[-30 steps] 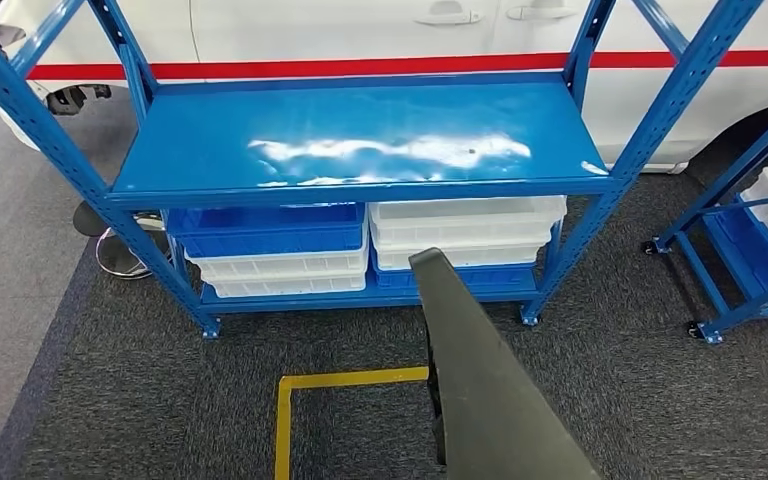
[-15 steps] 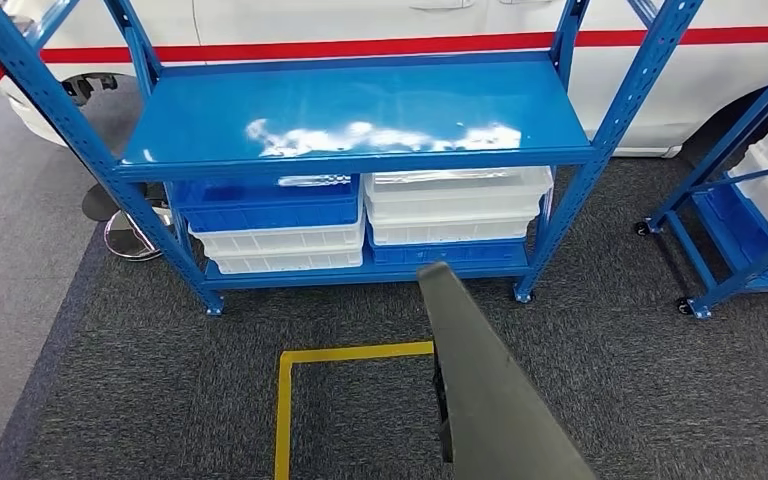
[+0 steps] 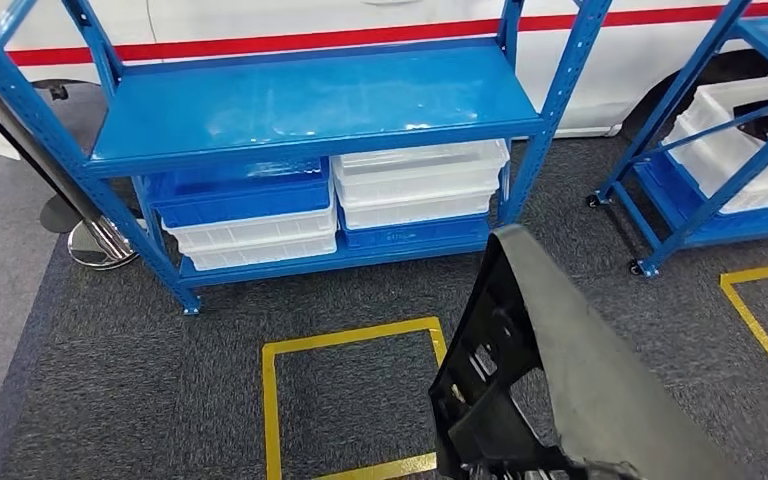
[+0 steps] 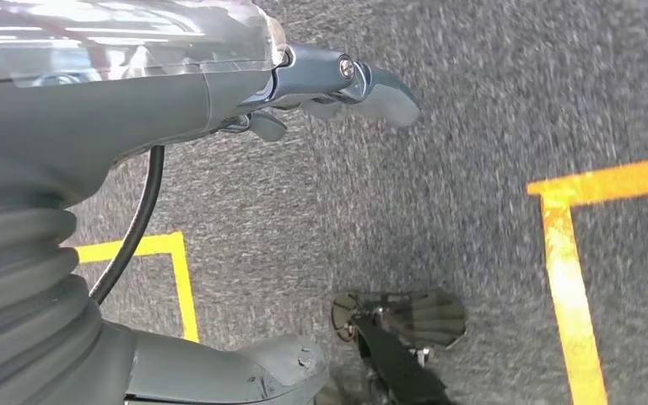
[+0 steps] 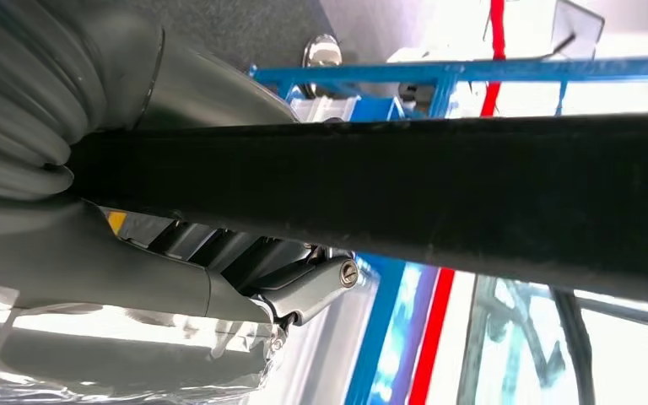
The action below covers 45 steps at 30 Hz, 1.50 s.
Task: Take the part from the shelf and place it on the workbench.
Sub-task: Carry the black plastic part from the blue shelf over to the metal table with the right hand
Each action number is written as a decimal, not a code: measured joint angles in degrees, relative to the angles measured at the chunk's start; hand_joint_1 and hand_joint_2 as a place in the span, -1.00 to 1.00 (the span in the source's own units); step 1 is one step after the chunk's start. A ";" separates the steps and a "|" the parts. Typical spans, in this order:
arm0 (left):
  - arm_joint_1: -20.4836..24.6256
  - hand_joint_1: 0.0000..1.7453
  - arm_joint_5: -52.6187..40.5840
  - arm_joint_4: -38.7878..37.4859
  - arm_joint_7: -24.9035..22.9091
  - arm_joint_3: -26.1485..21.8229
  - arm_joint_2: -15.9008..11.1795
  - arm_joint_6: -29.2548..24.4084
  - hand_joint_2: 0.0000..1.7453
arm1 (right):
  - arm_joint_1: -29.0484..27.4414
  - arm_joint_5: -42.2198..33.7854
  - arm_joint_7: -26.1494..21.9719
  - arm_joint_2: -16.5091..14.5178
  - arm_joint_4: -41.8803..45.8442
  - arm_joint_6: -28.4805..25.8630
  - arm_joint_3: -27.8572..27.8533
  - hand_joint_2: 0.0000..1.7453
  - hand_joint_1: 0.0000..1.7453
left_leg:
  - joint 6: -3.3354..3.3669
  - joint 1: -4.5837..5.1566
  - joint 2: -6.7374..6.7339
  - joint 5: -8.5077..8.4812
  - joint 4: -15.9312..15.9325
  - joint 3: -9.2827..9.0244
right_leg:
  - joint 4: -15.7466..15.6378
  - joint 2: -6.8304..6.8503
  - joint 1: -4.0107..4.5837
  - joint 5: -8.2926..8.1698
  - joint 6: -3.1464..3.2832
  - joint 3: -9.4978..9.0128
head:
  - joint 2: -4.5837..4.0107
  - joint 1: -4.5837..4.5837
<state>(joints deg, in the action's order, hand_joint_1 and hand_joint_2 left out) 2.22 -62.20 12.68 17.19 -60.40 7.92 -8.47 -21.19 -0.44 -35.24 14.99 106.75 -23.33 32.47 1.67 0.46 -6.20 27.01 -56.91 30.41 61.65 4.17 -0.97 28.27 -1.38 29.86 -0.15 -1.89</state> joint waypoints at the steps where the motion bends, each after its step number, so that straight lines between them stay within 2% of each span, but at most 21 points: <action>1: 0.03 -1.00 0.01 0.00 0.00 -0.09 0.02 0.02 1.00 | -0.04 -0.09 -0.04 0.00 0.01 0.17 -0.12 1.00 1.00 | -0.30 0.10 -0.59 -0.04 -0.34 0.08 | -2.62 0.81 0.26 0.87 0.46 -1.54 | 0.00 0.00; 4: 0.28 -1.00 0.25 0.00 0.01 -0.58 0.07 0.05 1.00 | -0.80 -0.07 -0.10 0.00 -0.03 0.40 -0.42 1.00 1.00 | -1.36 0.08 -2.07 -0.07 -0.91 0.18 | -4.48 -0.65 0.40 1.37 1.90 -1.53 | 0.00 0.01; 6: 0.22 -1.00 0.53 0.00 0.05 -0.95 0.08 0.01 1.00 | -1.46 0.38 0.13 0.16 -0.19 0.11 -0.51 1.00 1.00 | -2.13 -0.19 0.59 2.35 -3.64 1.28 | -4.78 -2.05 0.11 0.64 2.78 -1.00 | 0.00 -0.01; 9: -0.25 -1.00 0.95 0.00 0.05 -1.45 0.11 -0.02 1.00 | -2.44 1.24 0.48 0.39 -0.66 -0.80 -0.72 1.00 1.00 | -2.81 -0.63 5.08 8.33 -13.75 5.09 | -4.61 -4.29 0.18 -0.17 3.42 0.06 | 0.00 -0.01; 11: -0.46 -1.00 1.06 0.00 -0.01 -1.91 0.12 -0.03 1.00 | -3.51 1.59 0.49 0.39 -0.98 -1.47 -1.16 1.00 1.00 | -2.88 -0.68 5.67 8.09 -15.98 5.44 | -4.26 -5.95 0.27 -0.43 3.38 0.61 | 0.00 -0.01; 13: -0.51 -1.00 1.09 0.00 0.00 -2.29 0.11 -0.03 1.00 | -4.55 1.77 0.50 0.39 -1.18 -1.88 -1.75 1.00 1.00 | -2.60 -0.68 6.55 4.31 -10.39 2.27 | -3.83 -7.52 0.27 -0.51 3.26 0.90 | 0.00 -0.01; 15: -0.58 -1.00 1.09 0.00 0.11 -2.49 0.10 -0.03 1.00 | -5.16 1.94 0.51 0.39 -1.28 -1.98 -2.31 1.00 1.00 | -2.03 -0.71 9.03 1.93 -3.68 -1.37 | -3.45 -8.95 0.24 -0.64 2.90 1.32 | 0.00 -0.01; 17: -0.71 -1.00 1.07 0.00 0.26 -2.66 0.11 -0.03 1.00 | -5.46 2.18 0.51 0.39 -1.37 -1.97 -2.81 1.00 1.00 | -1.62 -0.66 10.37 1.96 -1.00 -2.64 | -3.26 -10.32 0.09 -1.00 2.21 1.92 | 0.00 -0.01; 19: -0.63 -1.00 1.04 0.00 0.43 -2.74 0.18 -0.03 1.00 | -5.86 2.54 0.51 0.39 -1.40 -1.97 -3.24 1.00 1.00 | -1.22 -0.84 9.27 1.88 -0.13 -2.65 | -3.19 -11.38 -0.05 -1.39 1.45 2.41 | 0.00 -0.01; 21: -0.43 -1.00 0.99 0.01 0.62 -2.74 0.27 -0.01 1.00 | -6.30 3.07 0.50 0.26 -1.49 -1.96 -3.69 1.00 1.00 | -0.66 -1.13 7.81 1.37 0.87 -2.86 | -1.86 -9.34 0.17 -0.65 0.96 3.29 | 0.00 0.00; 23: -0.44 -1.00 0.98 0.02 0.74 -2.76 0.32 0.02 1.00 | -6.43 3.48 0.49 0.06 -1.63 -1.93 -4.12 1.00 1.00 | -0.35 -1.05 6.23 1.01 1.36 -2.87 | 3.01 -5.79 0.19 2.31 0.69 5.67 | 0.00 0.02; 26: -0.69 -1.00 0.93 0.02 0.77 -2.84 0.31 0.03 1.00 | -6.51 3.80 0.48 -0.13 -1.97 -1.90 -4.62 1.00 1.00 | -0.20 -0.86 3.50 1.08 1.24 -2.49 | 10.83 -4.41 -0.41 5.58 0.27 9.20 | 0.00 0.01; 29: -0.56 -1.00 0.71 0.02 0.77 -2.89 0.30 0.05 1.00 | -6.75 4.60 0.26 -0.16 -2.15 -1.62 -5.38 1.00 1.00 | -0.76 -1.00 1.10 1.55 0.74 -2.57 | 4.41 -2.62 -0.97 1.63 -0.17 5.35 | 0.00 0.01; 32: -0.35 -1.00 0.43 0.05 0.86 -2.99 0.24 0.08 1.00 | -6.83 5.52 0.00 -0.17 -1.86 -1.11 -6.08 1.00 1.00 | -1.88 -0.59 -0.54 2.37 -0.23 -2.67 | -2.16 0.14 -0.62 -0.04 0.48 2.03 | 0.00 0.01; 34: -0.15 -1.00 0.19 0.07 1.12 -3.11 0.23 0.16 1.00 | -6.99 6.04 0.04 -0.17 -1.35 -0.36 -6.71 1.00 1.00 | -2.43 -0.55 -1.53 2.54 -0.33 -2.91 | -2.14 -0.99 -0.41 -0.06 1.32 2.48 | 0.00 -0.01; 35: -0.05 -1.00 0.02 0.07 1.27 -3.14 0.23 0.25 1.00 | -7.11 6.28 0.09 -0.17 -1.09 0.13 -7.07 1.00 1.00 | -2.82 -0.71 -1.10 2.85 -0.54 -2.96 | -2.19 -1.61 -0.42 -0.19 1.67 2.63 | 0.00 -0.01; 37: -0.03 -1.00 -0.29 0.07 1.54 -3.16 0.25 0.40 1.00 | -7.21 6.85 0.20 -0.14 -0.63 1.25 -7.78 1.00 1.00 | -3.41 -1.05 2.02 5.12 -3.28 -1.87 | -2.36 -2.89 -0.45 -0.53 2.37 2.86 | 0.00 -0.01; 39: -0.21 -1.00 -0.57 0.07 1.62 -3.20 0.22 0.51 1.00 | -7.15 7.61 0.30 -0.03 -0.20 2.58 -8.56 1.00 1.00 | -3.54 -1.10 5.15 8.96 -10.09 1.24 | -2.37 -4.23 -0.28 -0.77 2.91 3.18 | 0.00 -0.01; 41: -0.41 -1.00 -0.95 0.07 1.60 -3.30 0.15 0.64 1.00 | -7.15 8.50 0.44 0.05 0.17 4.03 -9.49 1.00 1.00 | -3.25 -1.02 5.73 10.74 -16.16 4.17 | -2.34 -5.91 0.08 -0.91 3.20 3.34 | 0.00 -0.01; 43: -0.45 -1.00 -1.27 0.07 1.59 -3.38 0.12 0.78 1.00 | -7.19 9.23 0.59 0.05 0.53 5.09 -10.28 1.00 1.00 | -2.58 -0.84 6.13 8.10 -14.77 3.80 | -2.29 -7.70 0.36 -0.95 3.28 3.20 | 0.00 -0.01; 45: -0.40 -1.00 -1.42 0.07 1.58 -3.42 0.08 0.83 1.00 | -7.16 9.64 0.69 0.05 1.00 5.60 -10.85 1.00 1.00 | -1.56 -0.58 8.46 3.75 -7.80 0.94 | -2.22 -9.26 0.52 -0.99 3.20 3.03 | 0.00 -0.01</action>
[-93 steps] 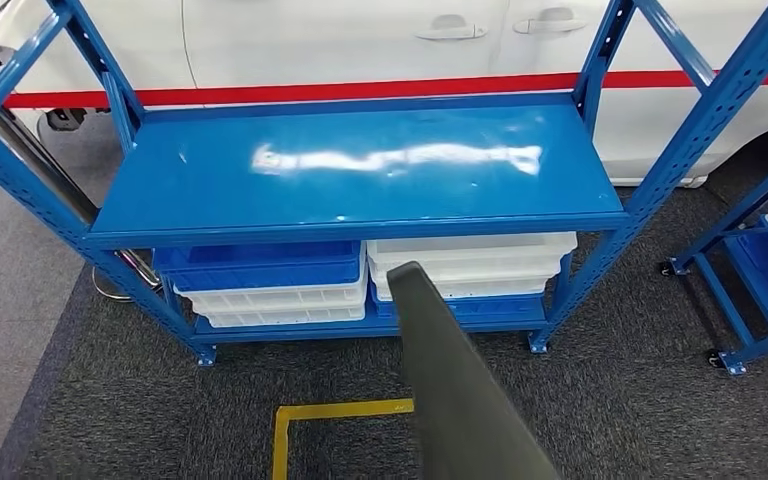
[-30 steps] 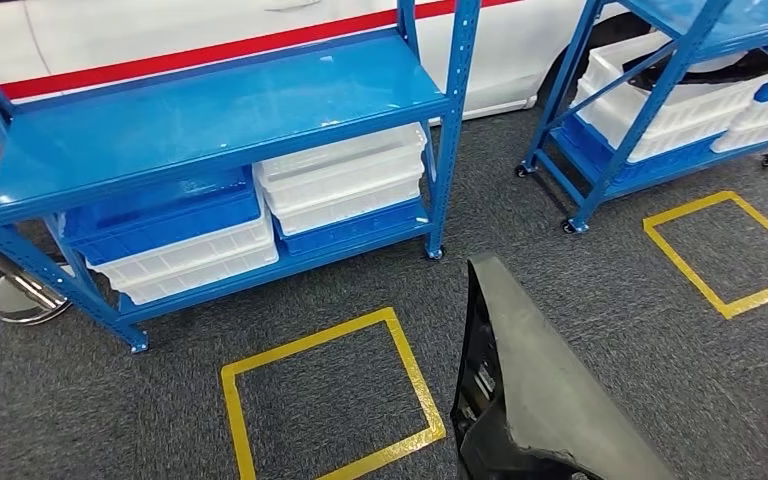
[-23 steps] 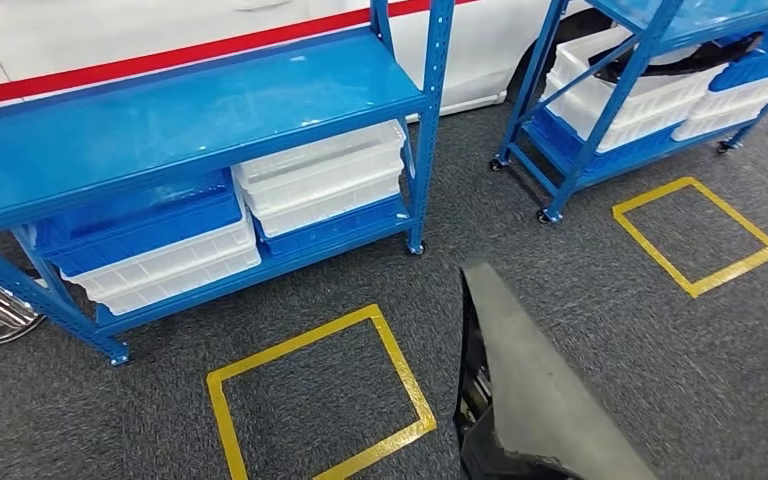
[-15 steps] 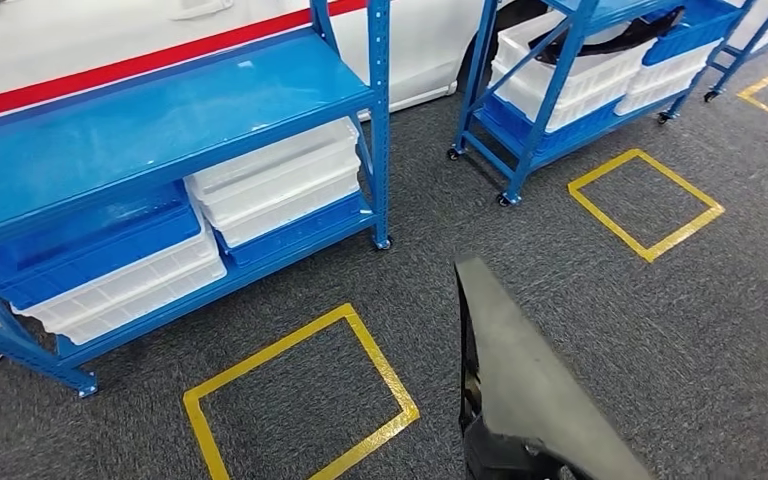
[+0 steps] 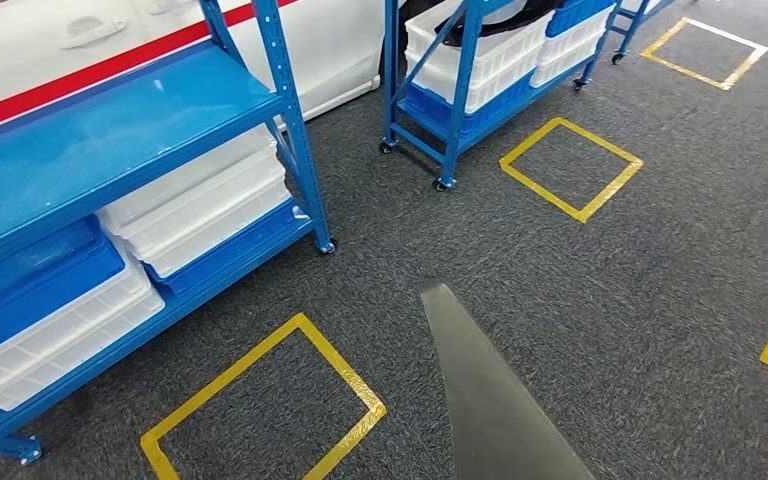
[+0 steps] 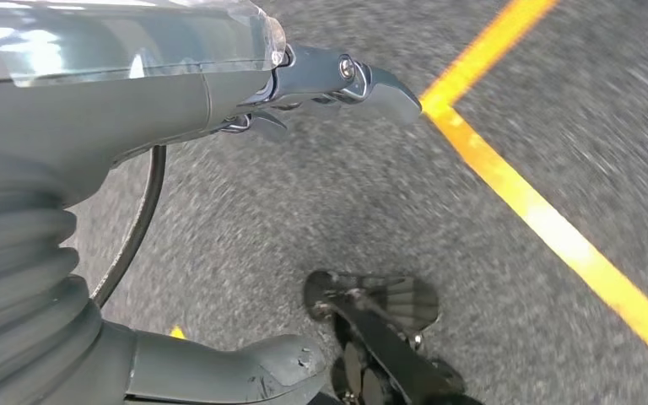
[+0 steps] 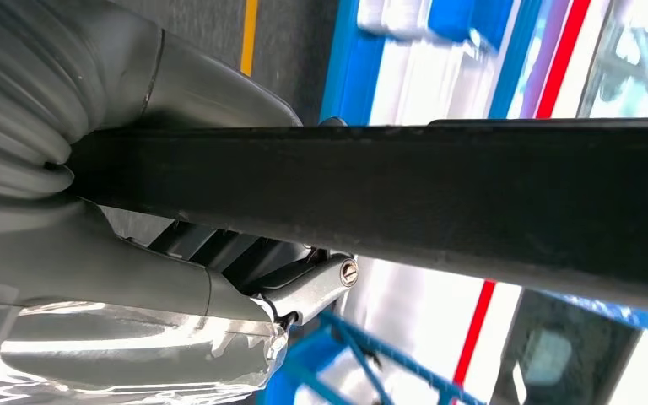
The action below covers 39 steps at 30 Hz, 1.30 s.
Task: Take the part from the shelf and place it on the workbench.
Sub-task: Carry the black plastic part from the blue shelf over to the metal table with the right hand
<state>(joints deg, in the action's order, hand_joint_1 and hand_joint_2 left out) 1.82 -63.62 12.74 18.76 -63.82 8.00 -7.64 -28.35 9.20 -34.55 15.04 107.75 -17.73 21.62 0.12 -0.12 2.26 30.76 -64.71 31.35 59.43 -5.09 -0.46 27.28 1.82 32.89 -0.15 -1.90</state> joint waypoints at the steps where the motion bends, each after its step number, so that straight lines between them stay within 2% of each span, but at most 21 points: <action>1: 0.02 -1.00 -0.03 0.00 -0.02 -0.03 -0.04 -0.01 1.00 | 0.04 0.12 0.05 0.00 0.23 0.15 -0.24 1.00 1.00 | 0.36 0.08 1.31 -1.22 3.11 -1.23 | 0.07 -0.74 0.00 -0.07 -0.14 0.08 | 0.00 0.00; 3: 0.14 -1.00 -0.09 0.00 -0.14 -0.11 -0.15 -0.03 1.00 | -0.05 0.23 0.20 -0.01 0.60 0.28 -0.68 1.00 1.00 | 0.73 0.25 2.47 -1.52 6.02 -2.32 | 0.09 -2.13 -0.23 -0.43 -0.75 0.65 | 0.00 0.00; 5: 0.33 -1.00 -0.15 0.00 -0.27 -0.15 -0.16 -0.05 1.00 | -0.45 0.27 0.37 -0.08 0.93 0.31 -1.00 1.00 1.00 | 0.99 0.25 1.08 -1.84 7.19 -2.71 | -0.07 -2.90 -0.47 -0.86 -1.51 1.14 | 0.00 0.00; 7: 0.40 -1.00 -0.19 0.00 -0.39 -0.16 -0.14 -0.05 1.00 | -0.71 0.28 0.44 -0.18 1.21 0.32 -1.30 1.00 1.00 | 1.50 0.03 -0.55 -2.57 8.37 -3.11 | 1.61 -0.32 -0.28 0.36 -1.85 2.10 | 0.00 0.01; 9: 0.26 -1.00 -0.20 0.00 -0.56 -0.21 -0.13 -0.06 1.00 | -0.71 0.29 0.48 -0.24 1.32 0.34 -1.66 1.00 1.00 | 1.88 0.11 -2.37 -2.77 8.79 -3.20 | 7.38 3.28 -0.27 3.92 -2.07 4.88 | 0.00 0.02; 11: 0.11 -1.00 -0.24 0.00 -0.67 -0.25 -0.14 -0.09 1.00 | -0.79 0.28 0.55 -0.26 1.32 0.38 -1.90 1.00 1.00 | 1.97 0.27 -4.33 -2.60 8.70 -3.01 | 13.33 4.49 -0.66 6.47 -2.52 7.61 | 0.00 0.02; 12: 0.12 -1.00 -0.33 0.00 -0.69 -0.26 -0.14 -0.12 1.00 | -0.89 0.27 0.62 -0.27 1.31 0.43 -1.98 1.00 1.00 | 1.91 0.29 -5.27 -2.46 8.64 -2.96 | 13.97 4.81 -0.86 6.29 -2.72 7.73 | 0.00 0.02; 14: 0.27 -1.00 -0.52 0.00 -0.73 -0.26 -0.13 -0.19 1.00 | -1.00 0.26 0.74 -0.27 1.35 0.67 -2.14 1.00 1.00 | 1.57 0.23 -6.90 -2.11 8.39 -3.03 | 9.18 5.86 -1.15 3.50 -2.97 4.68 | 0.00 0.02; 17: 0.42 -1.00 -0.68 0.00 -0.71 -0.27 -0.09 -0.51 1.00 | -1.12 0.24 0.79 -0.31 1.62 1.10 -2.44 1.00 1.00 | 0.58 0.44 -8.73 -1.39 7.73 -3.29 | 0.42 8.68 -0.85 0.93 -2.44 -0.42 | 0.00 0.01; 20: 0.80 -1.00 -0.73 0.00 -0.64 -0.28 -0.01 -0.79 1.00 | -1.67 0.04 0.72 -0.40 1.95 1.43 -2.88 1.00 1.00 | -0.36 0.42 -9.91 -1.16 7.63 -3.69 | -0.43 7.58 -0.51 0.58 -1.44 -0.30 | 0.00 0.00; 22: 0.89 -1.00 -0.86 0.00 -0.58 -0.29 0.08 -0.85 1.00 | -1.97 -0.07 0.60 -0.40 2.14 1.86 -3.23 1.00 1.00 | -1.01 0.13 -7.85 0.36 5.97 -3.13 | -0.90 6.39 -0.73 0.16 -0.70 -0.19 | 0.00 0.00; 24: 0.68 -1.00 -1.02 0.00 -0.55 -0.31 0.15 -0.96 1.00 | -1.99 -0.10 0.46 -0.38 2.24 2.34 -3.48 1.00 1.00 | -1.44 -0.15 -4.37 4.01 -0.16 -0.52 | -1.14 5.11 -0.80 -0.14 -0.14 -0.06 | 0.00 -0.01; 26: 0.40 -1.00 -1.09 0.00 -0.57 -0.32 0.20 -1.14 1.00 | -2.04 -0.09 0.41 -0.36 2.24 2.69 -3.64 1.00 1.00 | -1.61 -0.20 -2.95 6.87 -7.47 2.86 | -1.07 3.56 -0.65 -0.26 0.09 0.14 | 0.00 -0.01; 27: 0.31 -1.00 -1.09 0.00 -0.59 -0.33 0.20 -1.21 1.00 | -2.12 -0.07 0.41 -0.36 2.23 2.83 -3.72 1.00 1.00 | -1.62 -0.20 -2.77 6.75 -8.92 3.60 | -1.00 2.70 -0.59 -0.29 0.12 0.17 | 0.00 -0.01; 29: 0.26 -1.00 -1.10 0.00 -0.63 -0.35 0.20 -1.35 1.00 | -2.20 -0.04 0.41 -0.37 2.23 3.02 -3.81 1.00 1.00 | -1.42 -0.22 -2.24 3.32 -5.28 2.06 | -0.79 0.91 -0.55 -0.31 0.11 0.12 | 0.00 -0.01; 31: 0.28 -1.00 -1.13 0.00 -0.69 -0.36 0.19 -1.43 1.00 | -2.21 -0.01 0.40 -0.37 2.23 3.07 -3.86 1.00 1.00 | -1.01 -0.36 0.43 -0.49 2.19 -1.12 | -0.52 -0.70 -0.53 -0.35 -0.15 0.19 | 0.00 0.01; 33: 0.36 -1.00 -1.15 0.00 -0.76 -0.37 0.19 -1.45 1.00 | -2.27 0.03 0.37 -0.37 2.23 3.08 -3.96 1.00 1.00 | -0.59 -0.34 2.50 -1.33 6.19 -2.68 | -0.32 -2.15 -0.59 -0.64 -0.86 0.77 | 0.00 0.01; 35: 0.50 -1.00 -1.16 0.00 -0.80 -0.37 0.21 -1.51 1.00 | -2.52 0.04 0.35 -0.51 2.23 3.08 -4.06 1.00 1.00 | 0.05 -0.22 1.65 -1.29 7.04 -2.92 | -0.42 -3.61 -0.76 -1.16 -1.81 1.37 | 0.00 0.01; 36: 0.56 -1.00 -1.17 0.00 -0.80 -0.37 0.24 -1.54 1.00 | -2.70 0.05 0.35 -0.61 2.23 3.08 -4.11 1.00 1.00 | 0.49 -0.24 0.81 -1.60 7.40 -3.03 | -0.21 -3.37 -0.80 -1.10 -2.09 1.66 | 0.00 0.01; 37: 0.58 -1.00 -1.17 0.00 -0.78 -0.37 0.27 -1.55 1.00 | -2.78 0.08 0.35 -0.72 2.23 3.08 -4.17 1.00 1.00 | 0.99 -0.28 -0.07 -1.93 7.83 -3.14 | 0.81 -2.15 -0.69 -0.39 -2.24 2.23 | 0.00 0.01; 39: 0.47 -1.00 -1.19 0.00 -0.75 -0.37 0.31 -1.55 1.00 | -2.75 0.11 0.34 -0.84 2.23 3.08 -4.35 1.00 1.00 | 1.66 -0.16 -1.97 -2.32 8.39 -3.23 | 5.93 1.82 -0.51 2.86 -2.28 4.70 | 0.00 0.02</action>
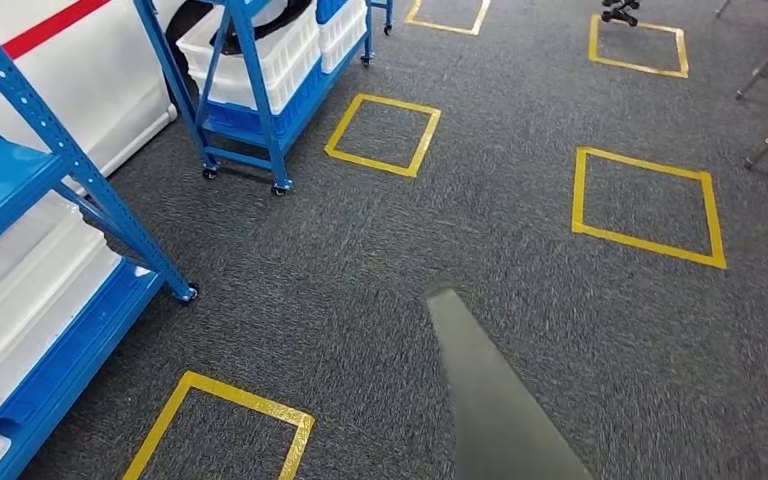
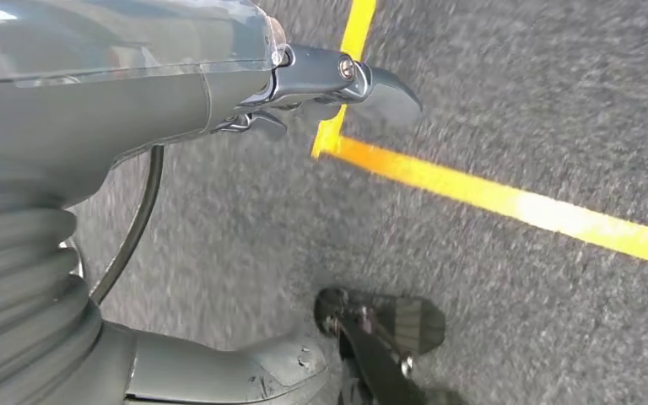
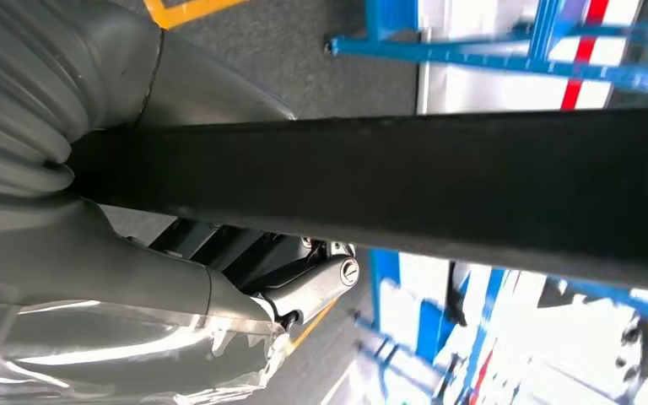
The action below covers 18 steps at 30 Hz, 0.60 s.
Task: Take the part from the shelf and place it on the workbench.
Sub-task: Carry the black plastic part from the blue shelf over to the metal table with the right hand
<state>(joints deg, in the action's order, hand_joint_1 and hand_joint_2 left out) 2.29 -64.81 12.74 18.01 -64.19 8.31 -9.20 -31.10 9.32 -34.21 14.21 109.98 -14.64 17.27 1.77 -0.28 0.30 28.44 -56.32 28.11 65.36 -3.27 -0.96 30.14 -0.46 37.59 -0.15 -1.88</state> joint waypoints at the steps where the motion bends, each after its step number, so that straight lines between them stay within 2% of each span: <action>1: -0.13 -1.00 0.00 0.00 0.01 -0.01 -0.01 0.00 1.00 | 0.05 0.01 0.00 -0.08 -0.02 0.00 -0.09 1.00 1.00 | 0.16 0.16 -0.92 -0.01 0.05 0.11 | 3.62 1.52 0.01 1.93 -0.09 1.68 | 0.00 0.00; 2: -0.25 -1.00 0.00 0.00 0.01 -0.01 -0.02 0.00 1.00 | 0.04 -0.01 0.00 -0.16 -0.05 0.00 -0.17 1.00 1.00 | 0.21 0.30 -1.87 0.02 0.02 0.22 | 6.78 2.26 -0.11 3.27 -0.22 3.10 | 0.00 0.00; 3: -0.30 -1.00 0.00 0.00 0.00 -0.02 -0.03 -0.01 1.00 | -0.04 -0.02 0.00 -0.27 -0.10 0.00 -0.25 1.00 1.00 | 0.21 0.38 -2.81 0.10 -0.03 0.31 | 8.59 2.70 -0.27 3.70 -0.37 3.81 | 0.00 -0.01; 4: -0.28 -1.00 0.00 0.00 0.01 -0.02 -0.03 -0.01 1.00 | -0.14 -0.02 0.00 -0.37 -0.14 0.00 -0.32 1.00 1.00 | 0.16 0.41 -3.71 0.22 -0.09 0.36 | 8.46 3.03 -0.41 3.15 -0.49 3.49 | 0.00 0.00; 5: -0.20 -1.00 0.00 0.00 0.01 -0.02 -0.03 0.00 1.00 | -0.22 -0.03 0.00 -0.44 -0.17 0.00 -0.38 1.00 1.00 | 0.02 0.39 -4.54 0.37 -0.19 0.33 | 6.18 3.47 -0.54 1.77 -0.59 2.01 | 0.00 0.00; 6: -0.11 -1.00 0.00 0.00 0.02 -0.02 -0.03 0.01 1.00 | -0.27 -0.02 0.00 -0.47 -0.19 0.00 -0.43 1.00 1.00 | -0.18 0.37 -5.30 0.58 -0.33 0.22 | 2.41 4.40 -0.63 0.09 -0.63 -0.37 | 0.00 0.00; 8: -0.03 -1.00 -0.01 0.00 0.03 -0.02 -0.02 0.02 1.00 | -0.27 -0.01 0.00 -0.49 -0.19 0.00 -0.46 1.00 1.00 | -0.83 0.56 -6.55 1.10 -0.69 -0.08 | -4.26 6.59 -0.36 -1.76 -0.32 -4.35 | 0.00 0.00; 9: 0.03 -1.00 -0.02 0.00 0.04 -0.02 -0.02 0.01 1.00 | -0.30 -0.01 -0.02 -0.50 -0.18 0.00 -0.48 1.00 1.00 | -1.16 0.68 -7.08 1.31 -0.80 -0.27 | -5.84 7.17 -0.15 -1.92 -0.02 -5.21 | 0.00 -0.01; 10: 0.12 -1.00 -0.02 0.00 0.05 -0.02 -0.02 0.01 1.00 | -0.35 -0.01 -0.03 -0.52 -0.17 0.00 -0.48 1.00 1.00 | -1.48 0.76 -7.60 1.45 -0.83 -0.50 | -6.23 7.04 0.11 -1.77 0.30 -5.25 | 0.00 -0.01; 11: 0.26 -1.00 -0.02 0.00 0.07 -0.02 -0.02 0.01 1.00 | -0.47 0.01 -0.05 -0.54 -0.17 0.00 -0.49 1.00 1.00 | -1.76 0.72 -8.14 1.53 -0.82 -0.75 | -6.32 6.31 0.17 -1.89 0.62 -5.11 | 0.00 -0.02; 12: 0.40 -1.00 -0.02 0.00 0.08 -0.02 -0.02 0.01 1.00 | -0.60 0.03 -0.09 -0.55 -0.16 0.01 -0.50 1.00 1.00 | -2.12 0.59 -7.95 1.78 -0.95 -0.88 | -6.47 5.69 0.14 -2.00 0.94 -5.06 | 0.00 -0.02; 14: 0.45 -1.00 -0.02 0.00 0.10 -0.02 0.01 0.02 1.00 | -0.71 0.13 -0.15 -0.55 -0.15 0.04 -0.52 1.00 1.00 | -2.80 0.24 -5.19 3.70 -3.37 -0.04 | -6.83 4.37 -0.10 -2.36 1.67 -5.05 | 0.00 -0.02; 15: 0.34 -1.00 -0.01 0.00 0.09 -0.02 0.03 0.02 1.00 | -0.70 0.22 -0.21 -0.53 -0.15 0.07 -0.52 1.00 1.00 | -3.04 0.08 -3.21 5.46 -6.23 1.22 | -6.92 3.71 -0.20 -2.49 1.96 -5.05 | 0.00 -0.02; 16: 0.19 -1.00 -0.01 0.00 0.08 -0.02 0.03 0.02 1.00 | -0.66 0.31 -0.26 -0.51 -0.15 0.11 -0.54 1.00 1.00 | -3.16 0.01 -1.80 7.39 -10.01 2.96 | -6.92 3.00 -0.15 -2.55 2.16 -4.97 | 0.00 -0.02; 17: 0.03 -1.00 0.00 0.00 0.04 -0.04 0.03 0.02 1.00 | -0.65 0.41 -0.30 -0.50 -0.15 0.17 -0.54 1.00 1.00 | -3.23 -0.01 -1.15 8.91 -13.85 4.79 | -6.89 2.21 -0.07 -2.57 2.27 -4.89 | 0.00 -0.02; 18: -0.10 -1.00 0.00 0.00 0.03 -0.06 0.03 0.07 1.00 | -0.67 0.49 -0.33 -0.48 -0.16 0.22 -0.55 1.00 1.00 | -3.26 -0.01 -0.88 9.53 -16.54 6.17 | -6.84 1.37 0.00 -2.59 2.30 -4.85 | 0.00 -0.02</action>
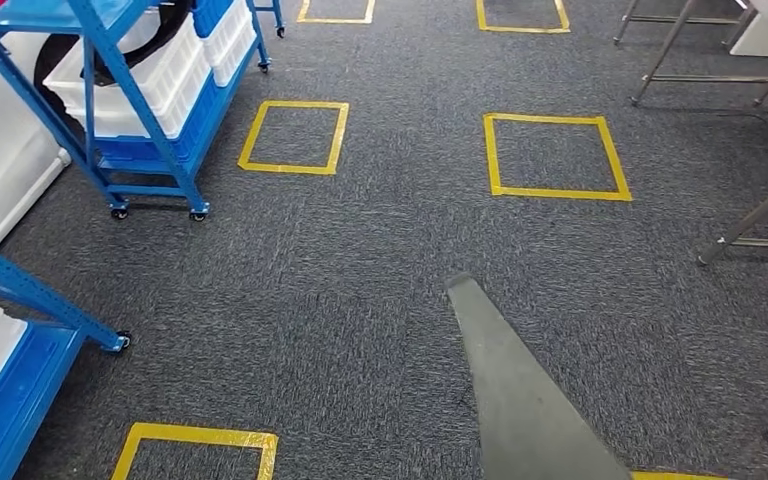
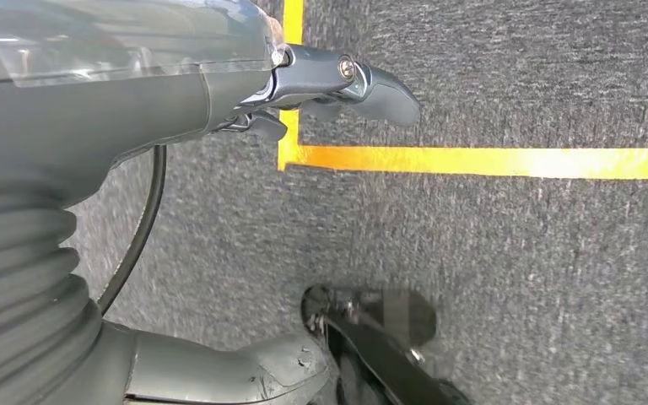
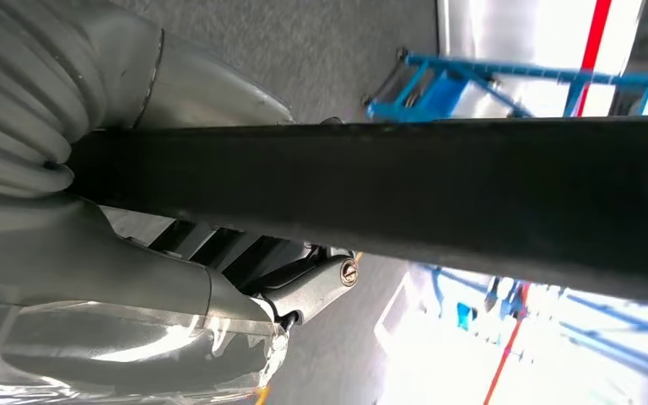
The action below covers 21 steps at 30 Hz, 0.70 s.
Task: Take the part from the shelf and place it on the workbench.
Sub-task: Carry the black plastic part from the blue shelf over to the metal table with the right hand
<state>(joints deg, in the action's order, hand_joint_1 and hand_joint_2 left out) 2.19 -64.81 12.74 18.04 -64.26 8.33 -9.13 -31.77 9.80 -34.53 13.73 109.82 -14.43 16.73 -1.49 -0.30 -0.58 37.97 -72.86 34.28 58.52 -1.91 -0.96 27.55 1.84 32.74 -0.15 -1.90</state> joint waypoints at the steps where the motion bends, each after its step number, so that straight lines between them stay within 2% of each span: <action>1: -0.06 -1.00 0.01 0.00 -0.01 -0.02 -0.01 0.05 1.00 | -0.02 0.04 -0.01 0.00 -0.01 0.05 -0.01 1.00 1.00 | 0.03 0.00 0.13 -0.52 -0.83 0.58 | 0.08 -0.88 0.05 -0.01 0.02 0.01 | 0.00 0.00; 2: -0.07 -1.00 0.01 0.00 -0.01 -0.04 -0.01 0.11 1.00 | -0.03 0.10 -0.02 0.00 -0.02 0.09 -0.01 1.00 1.00 | 0.11 -0.01 0.29 -2.12 0.52 0.17 | 0.18 -1.75 0.07 0.00 0.01 -0.03 | 0.00 0.00; 3: -0.06 -1.00 0.02 0.00 -0.01 -0.05 -0.01 0.20 1.00 | -0.03 0.17 -0.02 0.00 -0.03 0.12 -0.01 1.00 1.00 | 0.22 -0.06 0.85 -4.39 3.61 -1.05 | 0.28 -2.57 0.06 0.02 -0.04 -0.09 | 0.00 0.00; 4: -0.03 -1.00 0.04 0.00 -0.01 -0.08 -0.02 0.28 1.00 | -0.02 0.26 -0.03 0.00 -0.04 0.14 -0.01 1.00 1.00 | 0.37 -0.15 2.22 -6.43 7.28 -2.51 | 0.39 -3.34 0.04 0.03 -0.14 -0.07 | 0.00 0.01; 5: -0.01 -1.00 0.05 0.00 -0.01 -0.14 -0.02 0.37 1.00 | 0.02 0.33 -0.03 0.00 -0.05 0.16 -0.01 1.00 1.00 | 0.53 -0.23 3.57 -7.75 10.69 -3.82 | 0.58 -4.12 0.08 0.02 -0.33 0.09 | 0.00 0.01; 6: 0.00 -1.00 0.07 0.00 -0.01 -0.21 -0.03 0.43 1.00 | 0.02 0.38 -0.04 0.00 -0.06 0.18 -0.03 1.00 1.00 | 0.74 -0.26 4.65 -8.38 12.92 -4.62 | 0.69 -4.85 0.08 -0.09 -0.66 0.37 | 0.00 0.01; 7: 0.04 -1.00 0.08 0.00 -0.02 -0.26 -0.03 0.47 1.00 | 0.01 0.41 -0.06 -0.05 -0.08 0.19 -0.05 1.00 1.00 | 0.98 -0.20 5.19 -8.38 13.99 -4.98 | 0.74 -5.56 0.06 -0.27 -1.05 0.73 | 0.00 0.02; 9: 0.15 -1.00 0.08 0.00 -0.02 -0.31 -0.02 0.49 1.00 | -0.14 0.45 -0.09 -0.20 -0.12 0.20 -0.10 1.00 1.00 | 1.70 -0.10 4.03 -8.60 14.57 -5.11 | 0.64 -6.73 -0.10 -0.70 -1.86 1.30 | 0.00 0.01; 10: 0.22 -1.00 0.08 0.00 -0.02 -0.31 -0.01 0.52 1.00 | -0.24 0.48 -0.09 -0.29 -0.15 0.20 -0.13 1.00 1.00 | 2.15 -0.13 3.24 -8.87 14.93 -5.21 | 0.96 -6.03 -0.10 -0.49 -2.08 1.58 | 0.00 0.02; 11: 0.22 -1.00 0.07 0.00 -0.01 -0.31 -0.01 0.56 1.00 | -0.25 0.52 -0.10 -0.34 -0.18 0.20 -0.17 1.00 1.00 | 2.63 -0.18 2.40 -9.15 15.30 -5.27 | 2.13 -4.55 -0.03 0.35 -2.21 2.21 | 0.00 0.01; 13: 0.10 -1.00 0.07 0.00 0.01 -0.34 -0.02 0.64 1.00 | -0.03 0.63 -0.10 -0.43 -0.30 0.25 -0.29 1.00 1.00 | 3.28 -0.03 0.57 -9.42 15.72 -5.27 | 7.68 -0.54 0.11 3.78 -2.36 4.83 | 0.00 0.02; 14: -0.01 -1.00 0.07 0.00 0.01 -0.36 -0.04 0.66 1.00 | 0.11 0.70 -0.09 -0.51 -0.39 0.32 -0.36 1.00 1.00 | 3.44 0.12 -0.36 -9.40 15.72 -5.15 | 11.33 0.62 0.07 5.61 -2.48 6.55 | 0.00 0.02; 15: -0.09 -1.00 0.07 0.00 0.00 -0.38 -0.06 0.67 1.00 | 0.16 0.78 -0.09 -0.62 -0.50 0.40 -0.41 1.00 1.00 | 3.51 0.25 -1.30 -9.35 15.71 -5.04 | 14.25 1.19 -0.02 6.72 -2.62 7.85 | 0.00 0.03; 16: -0.11 -1.00 0.07 0.00 -0.01 -0.41 -0.08 0.67 1.00 | 0.16 0.85 -0.08 -0.73 -0.61 0.48 -0.44 1.00 1.00 | 3.52 0.33 -2.19 -9.28 15.70 -4.98 | 15.57 1.52 -0.12 6.86 -2.71 8.33 | 0.00 0.02; 17: -0.07 -1.00 0.07 0.00 -0.01 -0.43 -0.08 0.68 1.00 | 0.14 0.94 -0.08 -0.79 -0.70 0.55 -0.46 1.00 1.00 | 3.48 0.37 -3.04 -9.19 15.69 -4.96 | 14.82 1.77 -0.20 6.01 -2.76 7.71 | 0.00 0.02; 18: 0.01 -1.00 0.07 0.00 -0.01 -0.47 -0.08 0.69 1.00 | 0.13 1.00 -0.07 -0.83 -0.78 0.58 -0.48 1.00 1.00 | 3.38 0.37 -3.80 -9.08 15.69 -5.06 | 12.06 2.20 -0.25 4.45 -2.74 6.00 | 0.00 0.02; 20: 0.13 -1.00 0.07 0.00 -0.01 -0.59 -0.07 0.71 1.00 | 0.20 1.10 -0.04 -0.83 -0.86 0.72 -0.53 1.00 1.00 | 2.93 0.53 -5.12 -8.73 15.60 -5.56 | 4.30 4.48 -0.05 1.68 -2.46 1.31 | 0.00 0.02; 21: 0.15 -1.00 0.07 0.00 -0.01 -0.66 -0.07 0.72 1.00 | 0.25 1.14 -0.02 -0.85 -0.87 0.79 -0.56 1.00 1.00 | 2.64 0.63 -5.64 -8.56 15.55 -5.79 | 1.63 5.33 0.16 1.04 -2.25 -0.26 | 0.00 0.02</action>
<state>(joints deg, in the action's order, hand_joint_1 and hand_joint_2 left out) 2.34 -64.74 12.74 18.03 -64.92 8.26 -8.41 -31.53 10.94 -34.55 12.88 108.95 -13.63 16.17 1.15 0.33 -6.23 29.41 -57.31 28.49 60.15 3.42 -0.80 28.60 -0.40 32.49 -0.15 -1.88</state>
